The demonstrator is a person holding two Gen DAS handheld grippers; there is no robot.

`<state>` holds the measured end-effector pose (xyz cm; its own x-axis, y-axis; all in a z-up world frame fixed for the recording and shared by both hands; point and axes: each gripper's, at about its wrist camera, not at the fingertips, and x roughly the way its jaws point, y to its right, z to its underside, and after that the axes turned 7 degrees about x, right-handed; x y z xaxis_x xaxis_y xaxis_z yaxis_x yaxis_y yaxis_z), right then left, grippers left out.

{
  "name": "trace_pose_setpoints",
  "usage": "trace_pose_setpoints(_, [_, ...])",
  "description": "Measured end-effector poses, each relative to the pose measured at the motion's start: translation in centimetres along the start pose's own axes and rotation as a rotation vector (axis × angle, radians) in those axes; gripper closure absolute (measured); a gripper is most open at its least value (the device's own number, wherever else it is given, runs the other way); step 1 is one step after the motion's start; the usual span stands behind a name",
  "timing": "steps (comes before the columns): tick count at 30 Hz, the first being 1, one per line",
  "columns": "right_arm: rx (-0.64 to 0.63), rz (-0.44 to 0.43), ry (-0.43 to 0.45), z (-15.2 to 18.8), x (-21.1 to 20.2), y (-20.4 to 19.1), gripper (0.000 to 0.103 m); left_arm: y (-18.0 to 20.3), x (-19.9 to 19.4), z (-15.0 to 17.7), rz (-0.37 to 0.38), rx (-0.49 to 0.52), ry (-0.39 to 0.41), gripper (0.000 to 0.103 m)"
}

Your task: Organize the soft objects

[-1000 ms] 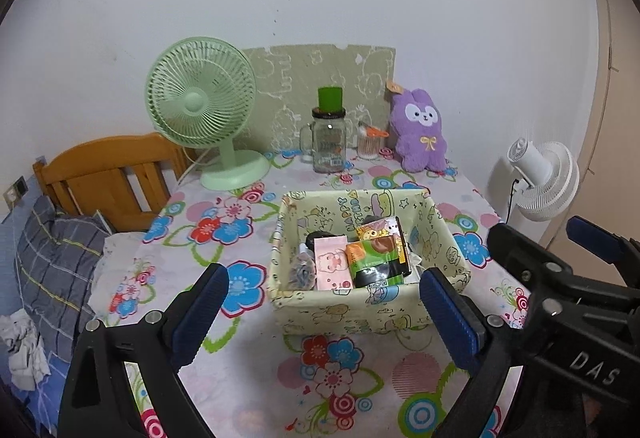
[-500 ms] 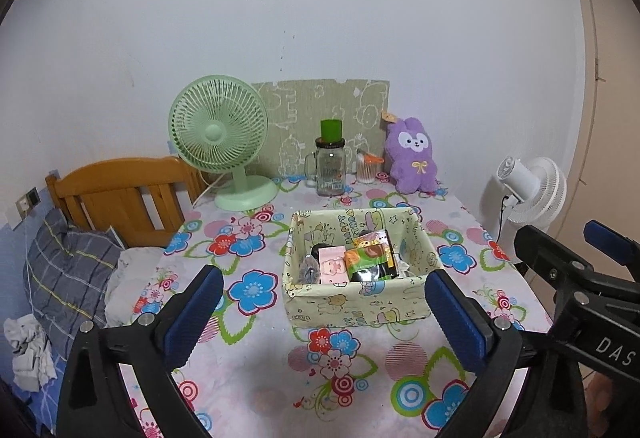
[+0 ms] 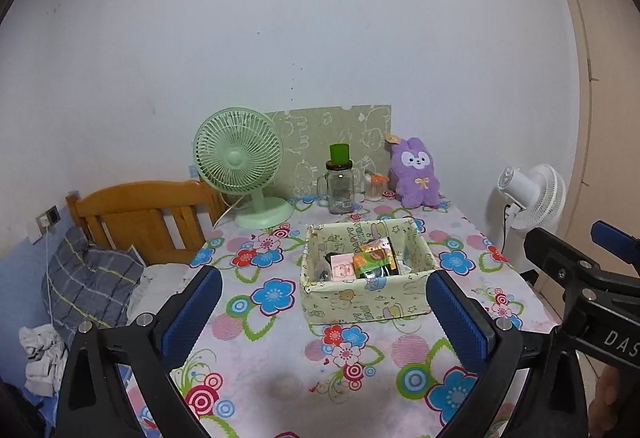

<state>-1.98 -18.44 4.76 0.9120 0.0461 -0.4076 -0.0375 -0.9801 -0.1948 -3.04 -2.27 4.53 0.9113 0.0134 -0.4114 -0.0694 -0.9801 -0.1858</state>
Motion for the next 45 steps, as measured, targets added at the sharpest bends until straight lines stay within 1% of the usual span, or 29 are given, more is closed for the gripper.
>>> trace_pose_setpoints(12, [0.001, 0.018, 0.026, 0.2, -1.6, 0.0, 0.000, 0.0, -0.7, 0.2, 0.032, -0.014, 0.011, 0.000])
trace_pose_setpoints(31, [-0.004, 0.023, 0.033, 0.2, -1.9, -0.2, 0.000, -1.1, -0.9, 0.4, 0.024, -0.056, 0.010, 0.000])
trace_pose_setpoints(45, [-0.022, 0.020, 0.024, 0.0, -1.3, -0.7, 0.000, -2.3, -0.3, 0.5, 0.024, -0.088, 0.006, 0.000])
